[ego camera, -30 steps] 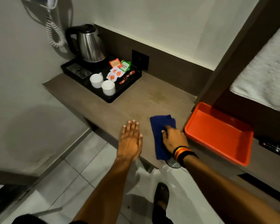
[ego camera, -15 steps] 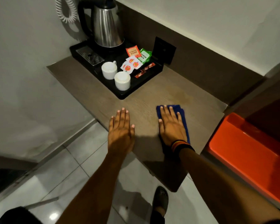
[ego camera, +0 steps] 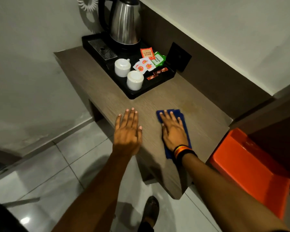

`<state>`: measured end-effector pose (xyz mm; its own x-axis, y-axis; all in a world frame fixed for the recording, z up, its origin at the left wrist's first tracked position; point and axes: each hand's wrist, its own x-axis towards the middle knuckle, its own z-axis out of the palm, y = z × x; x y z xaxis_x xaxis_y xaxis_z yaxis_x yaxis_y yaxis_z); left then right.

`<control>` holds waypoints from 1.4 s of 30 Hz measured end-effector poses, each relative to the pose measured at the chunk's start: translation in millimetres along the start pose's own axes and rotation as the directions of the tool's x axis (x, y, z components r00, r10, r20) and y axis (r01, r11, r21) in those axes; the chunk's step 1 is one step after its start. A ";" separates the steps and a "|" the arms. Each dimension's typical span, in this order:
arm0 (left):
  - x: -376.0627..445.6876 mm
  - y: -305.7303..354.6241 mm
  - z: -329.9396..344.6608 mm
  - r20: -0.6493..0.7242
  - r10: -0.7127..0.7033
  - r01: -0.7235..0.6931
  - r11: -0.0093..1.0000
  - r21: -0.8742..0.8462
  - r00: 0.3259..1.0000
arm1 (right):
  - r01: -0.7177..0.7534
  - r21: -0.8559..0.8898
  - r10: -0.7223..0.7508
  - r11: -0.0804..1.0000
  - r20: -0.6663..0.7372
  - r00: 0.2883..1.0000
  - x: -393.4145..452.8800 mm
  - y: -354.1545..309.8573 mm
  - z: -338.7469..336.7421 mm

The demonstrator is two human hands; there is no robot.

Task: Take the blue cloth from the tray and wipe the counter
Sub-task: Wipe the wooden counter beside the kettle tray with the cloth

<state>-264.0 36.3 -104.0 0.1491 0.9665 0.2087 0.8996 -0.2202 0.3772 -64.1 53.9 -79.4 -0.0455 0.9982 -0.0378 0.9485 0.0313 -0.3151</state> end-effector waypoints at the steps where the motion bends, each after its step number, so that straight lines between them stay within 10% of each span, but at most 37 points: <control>1: 2.1 0.2 -0.6 0.033 -0.011 0.011 1.000 -0.001 0.999 | 0.072 -0.013 -0.071 0.997 0.025 0.997 -9.2 -9.1 5.3; 4: 6.5 0.3 -6.4 0.150 -0.049 0.049 0.999 0.003 0.988 | 0.267 -0.019 -0.262 0.964 0.127 0.957 -70.4 -1.2 11.1; 12: 6.1 0.0 -4.6 0.163 -0.048 0.037 0.997 0.069 0.986 | -0.087 0.000 0.087 0.996 -0.060 0.994 -4.8 41.1 -17.0; 21: 34.6 0.6 -10.3 0.245 0.044 -0.047 0.999 0.006 0.968 | -0.002 0.049 0.003 0.999 -0.019 1.000 -50.0 68.6 -12.0; 26: 38.9 -4.6 0.0 0.123 0.085 -0.081 0.996 -0.037 0.989 | -0.215 0.057 0.221 0.975 -0.131 0.966 47.0 95.7 -33.8; 33: 22.0 -7.2 12.6 -0.393 0.233 -0.252 0.968 0.005 0.890 | 0.210 0.034 -0.212 0.977 0.063 0.975 -10.8 82.7 -20.3; 39: 27.4 -8.1 14.9 -0.383 0.200 -0.232 0.972 -0.038 0.902 | -0.311 0.134 0.331 0.941 -0.165 0.929 41.5 133.9 -43.7; 42: 31.4 -10.2 19.8 -0.310 0.191 -0.232 0.967 -0.103 0.931 | -0.355 0.136 0.375 0.925 -0.179 0.909 104.8 112.0 -47.9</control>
<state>-260.3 71.5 -119.2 0.1831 0.8175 0.5461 0.7931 -0.4511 0.4093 52.4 164.4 -73.2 0.3710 0.9285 0.0175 0.8508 -0.3323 -0.4071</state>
